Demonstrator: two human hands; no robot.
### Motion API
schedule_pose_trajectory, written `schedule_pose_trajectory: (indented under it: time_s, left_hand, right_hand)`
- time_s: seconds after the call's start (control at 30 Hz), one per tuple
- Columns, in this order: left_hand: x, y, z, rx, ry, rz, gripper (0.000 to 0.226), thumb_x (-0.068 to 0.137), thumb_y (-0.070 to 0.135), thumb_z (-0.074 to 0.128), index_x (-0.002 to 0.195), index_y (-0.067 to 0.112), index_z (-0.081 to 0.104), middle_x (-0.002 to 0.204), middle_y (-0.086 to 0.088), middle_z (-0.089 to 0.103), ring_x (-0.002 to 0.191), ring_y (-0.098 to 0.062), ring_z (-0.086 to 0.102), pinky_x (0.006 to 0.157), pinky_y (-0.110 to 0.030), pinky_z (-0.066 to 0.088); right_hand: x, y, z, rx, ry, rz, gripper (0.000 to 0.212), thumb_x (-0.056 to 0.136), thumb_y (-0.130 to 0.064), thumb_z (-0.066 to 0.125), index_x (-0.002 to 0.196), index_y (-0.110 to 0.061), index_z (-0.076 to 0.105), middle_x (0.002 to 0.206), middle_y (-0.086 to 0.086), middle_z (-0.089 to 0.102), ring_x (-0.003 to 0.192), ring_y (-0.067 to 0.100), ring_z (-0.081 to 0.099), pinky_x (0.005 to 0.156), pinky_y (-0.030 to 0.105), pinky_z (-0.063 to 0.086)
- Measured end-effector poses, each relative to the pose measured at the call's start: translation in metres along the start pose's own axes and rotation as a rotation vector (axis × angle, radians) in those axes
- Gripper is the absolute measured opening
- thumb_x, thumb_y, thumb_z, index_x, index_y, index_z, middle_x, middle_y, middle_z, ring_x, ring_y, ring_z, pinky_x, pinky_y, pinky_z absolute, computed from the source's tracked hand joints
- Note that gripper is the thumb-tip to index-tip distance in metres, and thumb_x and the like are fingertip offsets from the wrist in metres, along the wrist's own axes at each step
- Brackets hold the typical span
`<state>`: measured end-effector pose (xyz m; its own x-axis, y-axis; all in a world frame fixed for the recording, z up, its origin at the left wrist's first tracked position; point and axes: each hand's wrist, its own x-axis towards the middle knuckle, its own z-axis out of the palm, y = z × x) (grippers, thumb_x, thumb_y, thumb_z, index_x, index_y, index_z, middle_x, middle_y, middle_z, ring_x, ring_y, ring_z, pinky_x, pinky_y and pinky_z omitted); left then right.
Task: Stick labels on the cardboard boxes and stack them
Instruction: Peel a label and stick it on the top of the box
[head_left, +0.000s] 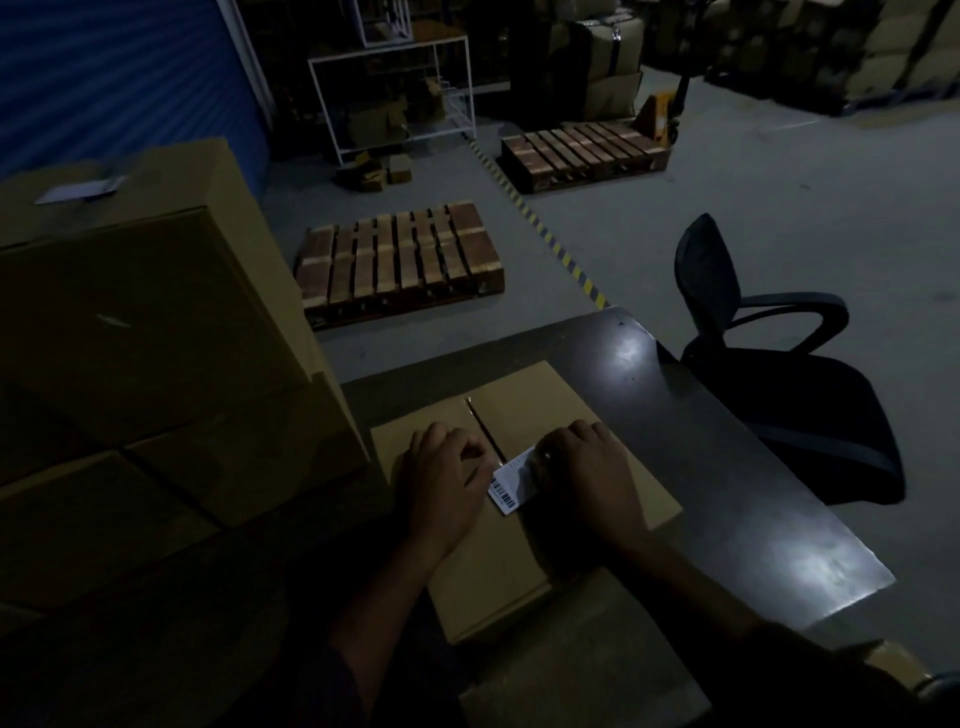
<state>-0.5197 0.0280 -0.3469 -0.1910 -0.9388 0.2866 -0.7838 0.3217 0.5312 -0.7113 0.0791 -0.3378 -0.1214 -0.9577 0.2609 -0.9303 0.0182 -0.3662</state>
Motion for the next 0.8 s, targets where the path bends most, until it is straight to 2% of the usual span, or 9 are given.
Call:
schedule_pose_trajectory:
  time_s: [0.13,0.3,0.43,0.53,0.67,0.8]
  left_hand:
    - [-0.0013,-0.0022,-0.0011,-0.042,0.011,-0.011,0.020,0.092,0.036,0.073,0.087,0.040,0.054,0.101,0.018,0.050,0.101,-0.007,0.049,0.088,-0.040,0.051]
    - [-0.0007,-0.0016,-0.0016,-0.038,-0.007,-0.033,0.011,0.094,0.037,0.071,0.092,0.035,0.060,0.104,0.015,0.053,0.102,-0.007,0.049,0.090,-0.037,0.051]
    - [-0.0004,-0.0017,-0.0027,-0.044,-0.007,-0.026,0.011,0.094,0.036,0.071,0.090,0.034,0.061,0.101,0.015,0.053,0.100,-0.006,0.049,0.087,-0.032,0.046]
    - [-0.0007,-0.0017,-0.0031,-0.054,-0.007,-0.027,0.010,0.094,0.036,0.070,0.090,0.034,0.061,0.101,0.016,0.053,0.100,-0.005,0.047,0.087,-0.033,0.048]
    - [-0.0008,-0.0030,-0.0030,-0.061,-0.013,-0.040,0.012,0.094,0.037,0.069,0.089,0.035,0.059,0.101,0.016,0.053,0.101,-0.004,0.048,0.089,-0.034,0.049]
    - [0.0002,-0.0048,-0.0030,-0.066,-0.001,-0.027,0.013,0.093,0.037,0.069,0.087,0.034,0.059,0.098,0.017,0.052,0.098,-0.006,0.048,0.087,-0.037,0.050]
  right_hand:
    - [-0.0060,0.0026,0.0064,-0.003,0.006,0.021,0.027,0.090,-0.050,0.062,0.106,-0.029,0.063,0.104,-0.009,0.059,0.098,0.013,0.050,0.086,0.030,0.039]
    - [-0.0028,0.0058,0.0042,0.039,-0.061,-0.004,0.044,0.082,-0.054,0.071,0.120,-0.034,0.061,0.119,-0.009,0.059,0.110,0.015,0.049,0.095,0.035,0.042]
    - [-0.0026,0.0048,0.0023,0.057,-0.043,0.007,0.033,0.084,-0.050,0.073,0.111,-0.034,0.064,0.115,-0.009,0.061,0.105,0.012,0.050,0.090,0.031,0.040]
    - [-0.0030,0.0041,0.0004,0.077,-0.044,0.004,0.037,0.087,-0.047,0.071,0.120,-0.033,0.064,0.119,-0.008,0.059,0.110,0.016,0.049,0.090,0.033,0.036]
    - [-0.0029,0.0048,-0.0015,0.089,-0.055,0.001,0.033,0.086,-0.046,0.073,0.114,-0.031,0.066,0.117,-0.007,0.059,0.108,0.014,0.049,0.090,0.032,0.037]
    - [-0.0015,0.0063,0.0001,0.099,-0.057,-0.014,0.034,0.087,-0.046,0.070,0.118,-0.032,0.066,0.119,-0.006,0.059,0.110,0.017,0.050,0.090,0.035,0.039]
